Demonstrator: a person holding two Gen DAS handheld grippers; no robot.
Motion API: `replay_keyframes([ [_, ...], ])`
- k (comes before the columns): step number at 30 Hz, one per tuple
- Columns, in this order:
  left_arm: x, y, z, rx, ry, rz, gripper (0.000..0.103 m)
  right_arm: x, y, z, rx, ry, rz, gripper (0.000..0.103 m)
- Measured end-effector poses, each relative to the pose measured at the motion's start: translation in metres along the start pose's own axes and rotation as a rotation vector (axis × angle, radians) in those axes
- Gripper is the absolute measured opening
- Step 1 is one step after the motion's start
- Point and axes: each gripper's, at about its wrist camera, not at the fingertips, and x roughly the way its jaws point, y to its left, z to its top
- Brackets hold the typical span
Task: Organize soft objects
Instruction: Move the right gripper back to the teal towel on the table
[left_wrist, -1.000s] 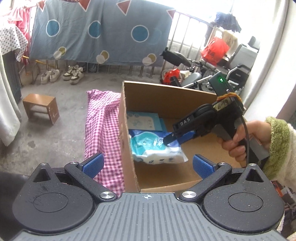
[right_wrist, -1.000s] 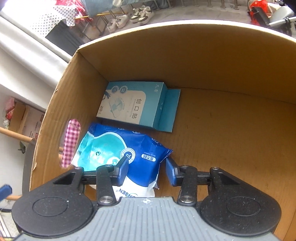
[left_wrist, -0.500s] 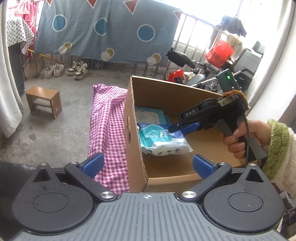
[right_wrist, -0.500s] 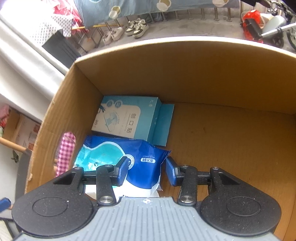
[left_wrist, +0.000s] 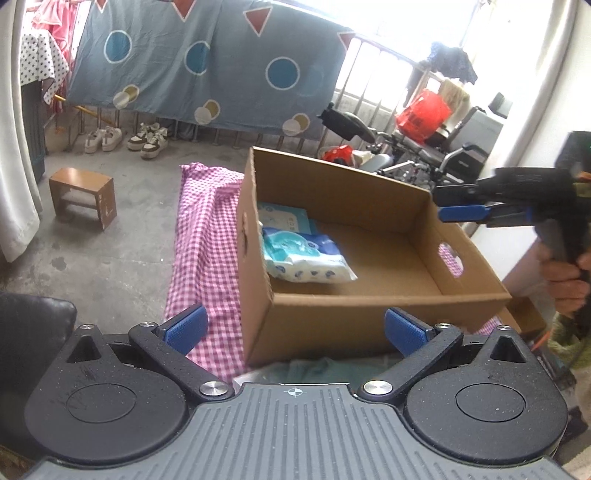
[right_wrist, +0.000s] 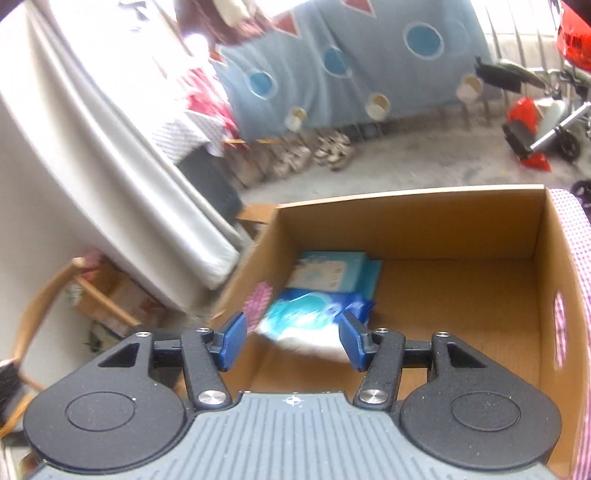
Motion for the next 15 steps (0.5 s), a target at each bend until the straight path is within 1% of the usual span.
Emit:
replay_keyframes([
  [4,-0.002,-0.009,-0.019,0.007,0.022,-0.036,0.100,-0.026,0.014,-0.042,0.010,-0.003,0.071,0.058],
  [6,0.001,-0.012,-0.027,0.009,0.041,-0.056,0.097,-0.030,0.020,-0.065,0.017,0.000,0.094,0.058],
  [8,0.005,-0.013,-0.034,0.001,0.065,-0.066,0.095,-0.028,0.026,-0.089,0.011,0.011,0.100,0.058],
  [9,0.008,-0.012,-0.037,-0.008,0.082,-0.072,0.092,-0.026,0.028,-0.099,0.009,0.019,0.098,0.058],
  [11,0.013,-0.013,-0.044,-0.018,0.105,-0.091,0.079,-0.019,0.030,-0.116,0.026,0.036,0.094,0.055],
  [13,0.018,-0.013,-0.048,-0.018,0.123,-0.103,0.075,-0.009,0.027,-0.127,0.061,0.054,0.104,0.051],
  [15,0.024,-0.012,-0.051,-0.024,0.132,-0.113,0.070,-0.002,0.023,-0.136,0.098,0.061,0.086,0.050],
])
